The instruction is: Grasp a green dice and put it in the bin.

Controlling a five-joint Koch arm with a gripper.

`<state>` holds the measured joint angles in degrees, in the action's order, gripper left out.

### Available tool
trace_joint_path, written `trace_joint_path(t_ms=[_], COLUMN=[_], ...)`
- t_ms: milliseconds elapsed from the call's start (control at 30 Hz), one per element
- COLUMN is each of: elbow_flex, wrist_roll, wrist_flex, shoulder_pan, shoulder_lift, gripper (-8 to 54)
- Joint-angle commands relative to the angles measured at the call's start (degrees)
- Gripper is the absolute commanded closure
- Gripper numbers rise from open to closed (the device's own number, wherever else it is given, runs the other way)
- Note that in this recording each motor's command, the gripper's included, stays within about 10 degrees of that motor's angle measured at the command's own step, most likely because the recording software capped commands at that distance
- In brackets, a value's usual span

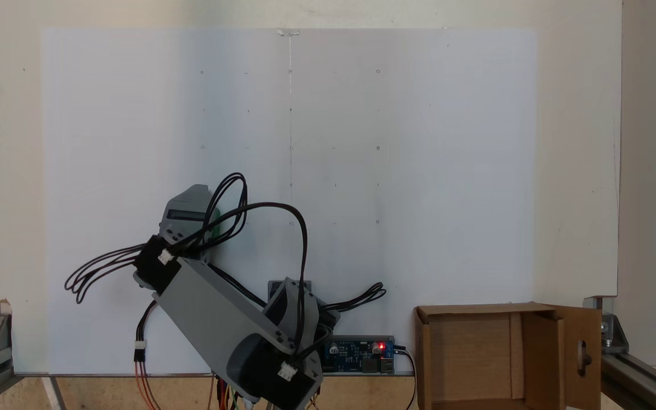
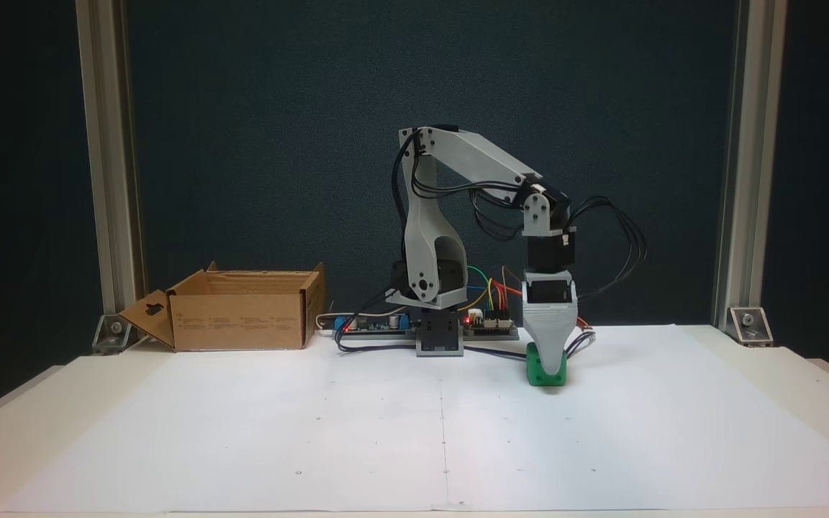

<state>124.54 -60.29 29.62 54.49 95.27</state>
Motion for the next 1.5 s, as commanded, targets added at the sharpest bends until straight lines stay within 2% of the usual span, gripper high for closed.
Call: trace_joint_path(t_ms=[0, 300, 533, 800, 1033, 1233, 1333, 1467], elbow_flex=[-1.05, -1.23, -1.23, -1.23, -1.23, -1.23, -1.85, -11.25], wrist_roll=[-3.6, -3.6, -3.43, -3.25, -3.25, -3.34, -3.34, -3.25], wrist_flex=[-0.7, -0.7, -0.53, 0.44, 1.41, 1.41, 3.96, 17.31], shoulder_pan=[0.09, -0.26, -1.32, -1.85, -3.6, -4.04, -4.13, -5.19], shoulder_lift=[-0.18, -2.2, -3.08, -3.08, -3.08, -2.02, 5.19, 12.92], gripper=[4.1, 4.3, 7.6, 16.5, 33.6, 33.6, 33.6, 33.6])
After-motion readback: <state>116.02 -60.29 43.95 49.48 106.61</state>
